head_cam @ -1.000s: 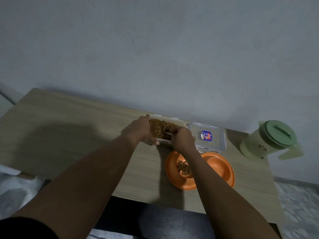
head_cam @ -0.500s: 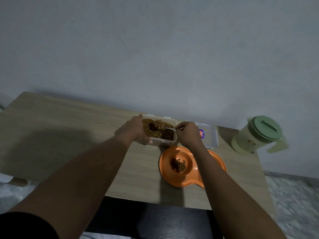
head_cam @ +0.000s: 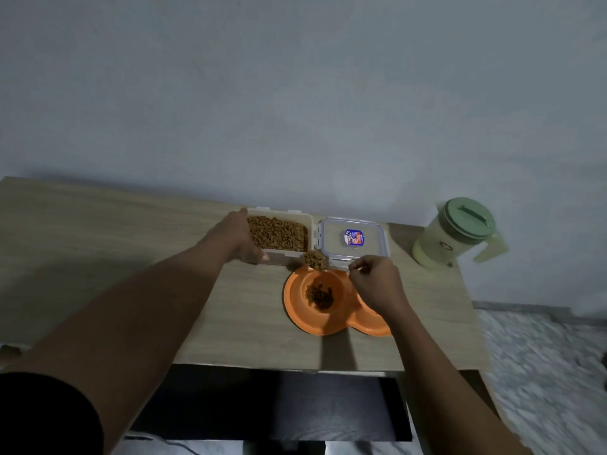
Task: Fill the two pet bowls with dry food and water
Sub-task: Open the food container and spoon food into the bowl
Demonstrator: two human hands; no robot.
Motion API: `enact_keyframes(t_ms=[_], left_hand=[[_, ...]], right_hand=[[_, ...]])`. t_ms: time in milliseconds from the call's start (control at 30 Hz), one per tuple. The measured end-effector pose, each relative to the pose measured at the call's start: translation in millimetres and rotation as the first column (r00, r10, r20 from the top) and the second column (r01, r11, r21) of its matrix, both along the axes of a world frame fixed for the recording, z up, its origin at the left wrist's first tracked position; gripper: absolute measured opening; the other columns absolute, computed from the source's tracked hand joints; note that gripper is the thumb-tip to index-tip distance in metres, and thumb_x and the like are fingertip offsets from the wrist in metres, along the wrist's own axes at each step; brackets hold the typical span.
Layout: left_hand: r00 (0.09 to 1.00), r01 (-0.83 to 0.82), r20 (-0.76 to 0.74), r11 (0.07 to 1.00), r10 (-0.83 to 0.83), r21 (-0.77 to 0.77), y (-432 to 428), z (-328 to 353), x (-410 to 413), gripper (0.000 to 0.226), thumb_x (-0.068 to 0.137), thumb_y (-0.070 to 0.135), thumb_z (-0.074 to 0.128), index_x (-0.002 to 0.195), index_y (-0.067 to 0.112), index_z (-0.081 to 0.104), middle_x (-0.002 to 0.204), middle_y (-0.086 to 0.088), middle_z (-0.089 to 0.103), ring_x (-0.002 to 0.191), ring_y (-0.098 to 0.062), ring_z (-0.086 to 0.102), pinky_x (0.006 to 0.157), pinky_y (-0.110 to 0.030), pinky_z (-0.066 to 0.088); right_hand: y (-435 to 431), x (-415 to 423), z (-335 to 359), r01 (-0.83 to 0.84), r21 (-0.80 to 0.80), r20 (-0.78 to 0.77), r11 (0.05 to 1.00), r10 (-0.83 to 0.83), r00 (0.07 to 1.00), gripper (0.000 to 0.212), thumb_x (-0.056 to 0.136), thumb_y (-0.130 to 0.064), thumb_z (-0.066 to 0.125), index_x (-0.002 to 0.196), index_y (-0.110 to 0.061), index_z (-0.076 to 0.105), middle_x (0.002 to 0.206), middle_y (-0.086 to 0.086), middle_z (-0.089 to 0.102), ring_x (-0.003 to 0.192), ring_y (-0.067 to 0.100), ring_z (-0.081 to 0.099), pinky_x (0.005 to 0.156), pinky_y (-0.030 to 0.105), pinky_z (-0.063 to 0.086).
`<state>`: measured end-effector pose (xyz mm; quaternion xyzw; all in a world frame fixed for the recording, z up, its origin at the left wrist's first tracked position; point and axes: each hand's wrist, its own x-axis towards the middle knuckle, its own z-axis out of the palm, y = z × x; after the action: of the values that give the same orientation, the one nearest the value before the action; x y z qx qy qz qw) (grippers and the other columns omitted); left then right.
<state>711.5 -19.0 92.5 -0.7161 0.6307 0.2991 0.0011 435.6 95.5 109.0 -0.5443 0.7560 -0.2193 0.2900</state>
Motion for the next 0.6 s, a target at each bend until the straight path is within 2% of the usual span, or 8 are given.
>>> enact_keyframes(t_ms=[67, 167, 233, 333, 433, 600], left_hand=[[1.0, -0.005, 0.001, 1.0, 0.005, -0.003, 1, 0, 0, 0.149, 0.047, 0.045, 0.1, 0.162, 0.013, 0.011, 0.165, -0.011, 0.028, 0.147, -0.033, 0.037, 0.113, -0.048, 0.043], [1.0, -0.005, -0.01, 1.0, 0.005, -0.001, 1, 0, 1, 0.151, 0.042, 0.046, 0.1, 0.161, 0.012, 0.013, 0.163, -0.012, 0.032, 0.145, -0.034, 0.04, 0.111, -0.047, 0.044], [1.0, -0.002, -0.015, 1.0, 0.001, -0.008, 1, 0, 1, 0.152, 0.038, 0.048, 0.1, 0.16, 0.012, 0.017, 0.161, -0.012, 0.037, 0.142, -0.033, 0.044, 0.11, -0.047, 0.046], [1.0, 0.001, -0.005, 1.0, -0.001, -0.003, 1, 1, 1, 0.15, 0.037, 0.051, 0.099, 0.159, 0.013, 0.019, 0.16, -0.011, 0.037, 0.142, -0.032, 0.044, 0.109, -0.047, 0.047], [1.0, 0.003, 0.004, 1.0, -0.003, -0.008, 2, 2, -1, 0.149, 0.043, 0.049, 0.099, 0.161, 0.013, 0.015, 0.163, -0.01, 0.032, 0.145, -0.032, 0.041, 0.111, -0.047, 0.045], [1.0, -0.018, -0.006, 1.0, 0.018, 0.006, 1, -1, -2, 0.145, 0.052, 0.043, 0.099, 0.162, 0.016, 0.009, 0.166, -0.008, 0.026, 0.148, -0.033, 0.035, 0.114, -0.048, 0.041]], right_hand=[[13, -7, -8, -0.007, 0.019, -0.037, 1.0, 0.008, 0.999, 0.013, 0.083, -0.021, 0.066, 0.08, -0.033, 0.068, 0.081, -0.011, 0.069, 0.09, 0.019, 0.068, 0.091, 0.047, 0.052], [25, -12, -21, -0.019, 0.032, -0.138, 0.999, 0.024, 0.99, 0.015, 0.089, -0.019, 0.062, 0.095, -0.029, 0.072, 0.102, -0.01, 0.072, 0.103, 0.015, 0.066, 0.102, 0.046, 0.04], [29, -14, -27, -0.059, 0.016, -0.266, 0.998, 0.061, 0.962, 0.023, 0.09, -0.017, 0.057, 0.103, -0.03, 0.072, 0.11, -0.009, 0.067, 0.106, 0.016, 0.062, 0.101, 0.045, 0.034], [30, -13, -26, -0.118, -0.051, -0.435, 0.992, 0.084, 0.897, 0.028, 0.093, -0.014, 0.052, 0.108, -0.03, 0.07, 0.111, -0.004, 0.06, 0.109, 0.019, 0.055, 0.091, 0.041, 0.029], [28, -12, -19, -0.111, -0.186, -0.421, 0.976, 0.023, 0.907, 0.022, 0.092, -0.014, 0.056, 0.102, -0.029, 0.07, 0.104, -0.004, 0.06, 0.104, 0.018, 0.055, 0.083, 0.037, 0.026], [8, 4, -9, -0.076, -0.315, -0.264, 0.946, -0.01, 0.964, 0.013, 0.095, -0.02, 0.06, 0.102, -0.027, 0.068, 0.102, -0.005, 0.059, 0.089, 0.018, 0.062, 0.081, 0.033, 0.022]])
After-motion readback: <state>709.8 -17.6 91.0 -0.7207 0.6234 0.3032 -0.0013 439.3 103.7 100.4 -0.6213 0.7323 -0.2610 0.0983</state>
